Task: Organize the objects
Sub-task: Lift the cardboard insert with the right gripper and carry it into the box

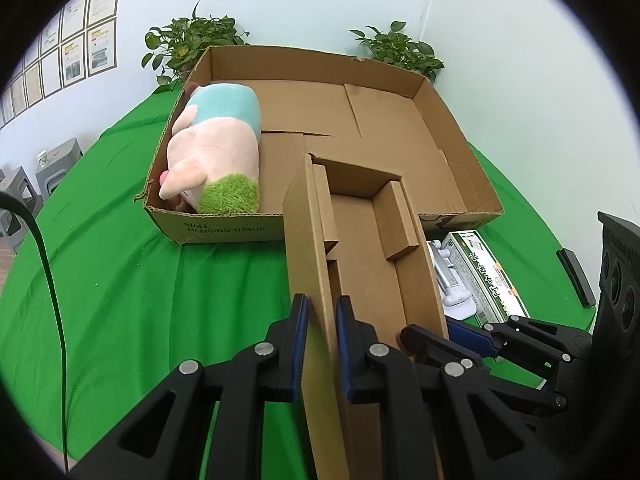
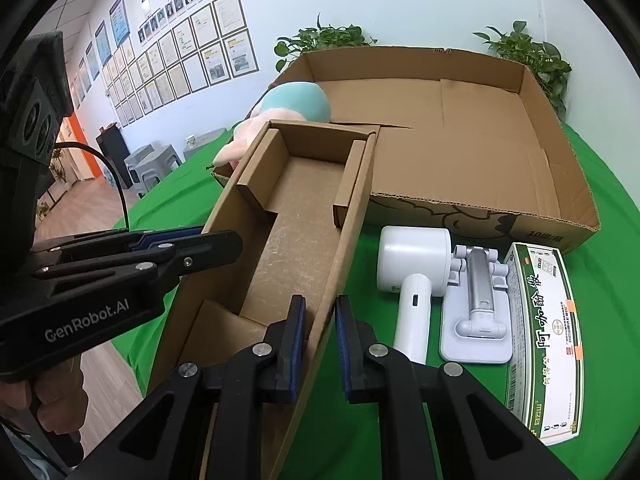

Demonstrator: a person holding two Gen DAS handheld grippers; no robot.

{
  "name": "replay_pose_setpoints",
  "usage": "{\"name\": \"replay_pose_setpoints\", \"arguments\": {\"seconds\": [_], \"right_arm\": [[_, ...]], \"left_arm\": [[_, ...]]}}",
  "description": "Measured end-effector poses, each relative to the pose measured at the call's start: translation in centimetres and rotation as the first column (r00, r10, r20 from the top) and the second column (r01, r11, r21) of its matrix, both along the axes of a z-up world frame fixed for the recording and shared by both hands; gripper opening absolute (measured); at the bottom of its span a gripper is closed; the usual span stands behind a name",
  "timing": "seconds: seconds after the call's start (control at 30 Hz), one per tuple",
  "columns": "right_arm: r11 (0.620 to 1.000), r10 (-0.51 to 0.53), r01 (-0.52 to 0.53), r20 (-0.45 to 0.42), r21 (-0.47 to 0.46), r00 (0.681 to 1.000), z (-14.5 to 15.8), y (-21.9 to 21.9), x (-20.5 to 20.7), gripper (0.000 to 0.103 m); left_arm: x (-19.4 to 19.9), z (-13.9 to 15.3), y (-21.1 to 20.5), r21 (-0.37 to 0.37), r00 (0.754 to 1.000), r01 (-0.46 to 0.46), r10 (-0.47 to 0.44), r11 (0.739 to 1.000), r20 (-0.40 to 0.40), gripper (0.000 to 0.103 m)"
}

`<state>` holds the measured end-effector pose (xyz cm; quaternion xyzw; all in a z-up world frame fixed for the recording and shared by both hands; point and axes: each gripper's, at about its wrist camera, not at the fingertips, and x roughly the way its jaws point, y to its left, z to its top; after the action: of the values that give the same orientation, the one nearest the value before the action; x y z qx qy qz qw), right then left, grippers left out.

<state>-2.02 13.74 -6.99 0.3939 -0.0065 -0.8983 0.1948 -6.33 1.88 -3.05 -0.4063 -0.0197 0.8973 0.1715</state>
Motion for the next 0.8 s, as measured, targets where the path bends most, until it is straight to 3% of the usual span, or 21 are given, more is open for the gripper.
{"name": "replay_pose_setpoints", "arguments": {"seconds": [0.33,0.8], "right_arm": [[1.000,-0.001,0.001,-0.012,-0.014,1.000,0.4,-0.1,-0.4,0.013],[0.998,-0.043,0.040,-0.068,-0.055,0.997,3.5,1.8,-2.7,0.013]], "left_arm": [[-0.3,0.7,-0.1,0.003,1.000,-0.003,0.003,1.000,-0.025,0.013],[-2.9,2.7,1.0,0.042,0.996,0.018,-0.014,0.999,-0.092,0.012]]}}
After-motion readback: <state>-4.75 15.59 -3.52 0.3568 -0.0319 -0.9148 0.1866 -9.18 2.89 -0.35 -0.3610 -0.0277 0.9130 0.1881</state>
